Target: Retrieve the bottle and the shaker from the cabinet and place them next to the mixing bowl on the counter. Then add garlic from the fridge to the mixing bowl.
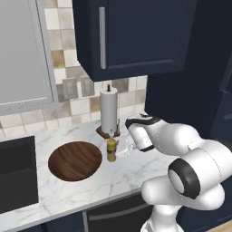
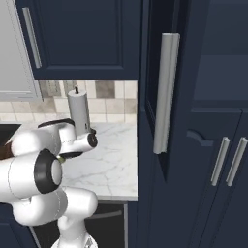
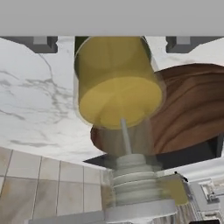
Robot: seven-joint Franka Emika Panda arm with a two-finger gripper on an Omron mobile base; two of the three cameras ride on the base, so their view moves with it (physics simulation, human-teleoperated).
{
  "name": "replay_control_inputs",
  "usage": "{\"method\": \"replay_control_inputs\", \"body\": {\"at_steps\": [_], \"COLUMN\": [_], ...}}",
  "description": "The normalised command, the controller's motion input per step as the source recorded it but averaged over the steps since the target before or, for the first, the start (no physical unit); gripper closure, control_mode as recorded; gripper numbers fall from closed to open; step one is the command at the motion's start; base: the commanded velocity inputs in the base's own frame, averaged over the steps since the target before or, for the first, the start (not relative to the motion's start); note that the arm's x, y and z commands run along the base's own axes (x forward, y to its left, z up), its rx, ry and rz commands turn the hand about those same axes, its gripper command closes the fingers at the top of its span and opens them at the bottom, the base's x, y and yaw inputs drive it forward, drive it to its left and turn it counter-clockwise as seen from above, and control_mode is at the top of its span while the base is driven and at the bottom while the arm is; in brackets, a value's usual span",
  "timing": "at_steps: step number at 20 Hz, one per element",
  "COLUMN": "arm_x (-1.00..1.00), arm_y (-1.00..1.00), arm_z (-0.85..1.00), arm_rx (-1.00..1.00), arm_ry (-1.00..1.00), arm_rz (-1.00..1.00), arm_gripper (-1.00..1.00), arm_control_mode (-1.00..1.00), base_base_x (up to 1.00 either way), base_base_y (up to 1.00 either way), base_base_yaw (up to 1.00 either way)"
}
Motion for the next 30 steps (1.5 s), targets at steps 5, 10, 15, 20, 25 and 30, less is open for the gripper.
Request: {"method": "replay_control_inputs", "body": {"at_steps": [5,10,15,20,25,30], "arm_x": [0.00,0.00,-0.20,-0.22,-0.22,-0.21], "arm_y": [-0.27,-0.16,-0.02,0.00,0.00,0.00], "arm_z": [0.22,0.34,0.47,0.54,0.65,0.76], "arm_rx": [0.00,0.00,0.00,-0.03,-0.08,-0.13], "arm_ry": [0.00,0.00,0.00,0.00,0.00,0.00], "arm_rz": [-0.07,-0.10,-0.12,-0.18,-0.21,-0.24], "arm_gripper": [-1.00,-1.00,-1.00,-1.00,-1.00,-1.00], "arm_control_mode": [-1.00,-1.00,-1.00,-1.00,-1.00,-1.00], "base_base_x": [0.00,0.00,0.00,0.00,0.00,0.00], "base_base_y": [0.00,0.00,0.00,0.00,0.00,0.00], "base_base_yaw": [0.00,0.00,0.00,0.00,0.00,0.00]}}
